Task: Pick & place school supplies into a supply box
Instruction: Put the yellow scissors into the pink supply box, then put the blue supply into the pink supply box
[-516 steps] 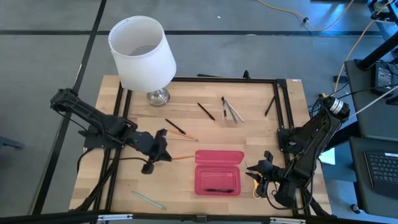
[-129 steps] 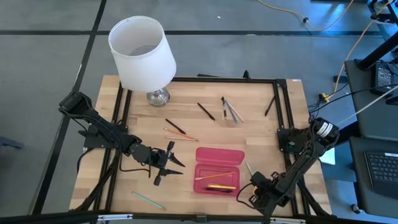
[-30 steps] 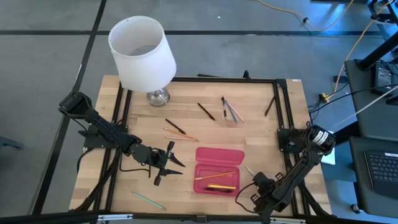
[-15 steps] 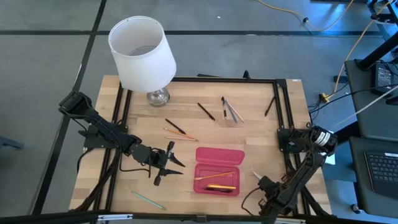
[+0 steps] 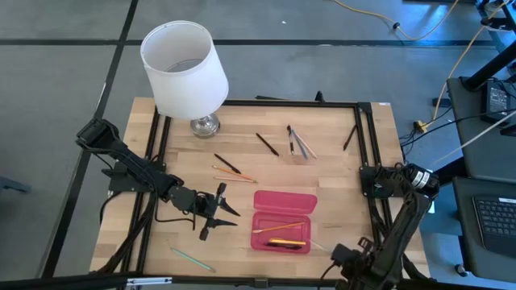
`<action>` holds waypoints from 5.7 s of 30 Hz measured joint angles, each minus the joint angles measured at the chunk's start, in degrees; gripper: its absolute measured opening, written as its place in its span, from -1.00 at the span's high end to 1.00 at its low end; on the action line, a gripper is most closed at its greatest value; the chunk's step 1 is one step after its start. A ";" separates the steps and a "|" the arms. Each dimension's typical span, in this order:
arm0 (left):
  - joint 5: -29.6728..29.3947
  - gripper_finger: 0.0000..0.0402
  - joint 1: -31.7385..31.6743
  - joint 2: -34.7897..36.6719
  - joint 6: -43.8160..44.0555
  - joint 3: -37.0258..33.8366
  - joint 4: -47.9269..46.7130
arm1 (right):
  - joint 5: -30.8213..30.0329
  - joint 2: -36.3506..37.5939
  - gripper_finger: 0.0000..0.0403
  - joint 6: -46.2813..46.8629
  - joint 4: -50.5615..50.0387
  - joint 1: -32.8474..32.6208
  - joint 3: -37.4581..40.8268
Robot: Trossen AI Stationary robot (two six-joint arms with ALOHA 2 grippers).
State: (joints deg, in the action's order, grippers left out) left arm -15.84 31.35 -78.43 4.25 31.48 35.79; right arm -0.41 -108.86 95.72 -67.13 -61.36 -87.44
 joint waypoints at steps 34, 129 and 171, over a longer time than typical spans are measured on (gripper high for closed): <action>0.01 0.34 -0.01 0.00 0.00 0.00 0.00 | -7.62 -3.61 0.51 -31.56 13.84 21.09 0.55; 5.23 0.37 0.07 0.02 -1.47 0.09 5.13 | -11.95 -10.16 0.01 -44.95 -11.48 12.29 -20.83; 0.66 -0.04 0.11 0.00 3.36 0.07 4.46 | -13.79 5.92 0.02 -67.99 65.77 2.33 17.75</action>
State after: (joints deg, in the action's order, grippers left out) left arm -15.18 31.46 -78.43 7.61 31.55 40.25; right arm -14.20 -102.94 27.73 -1.36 -59.03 -69.69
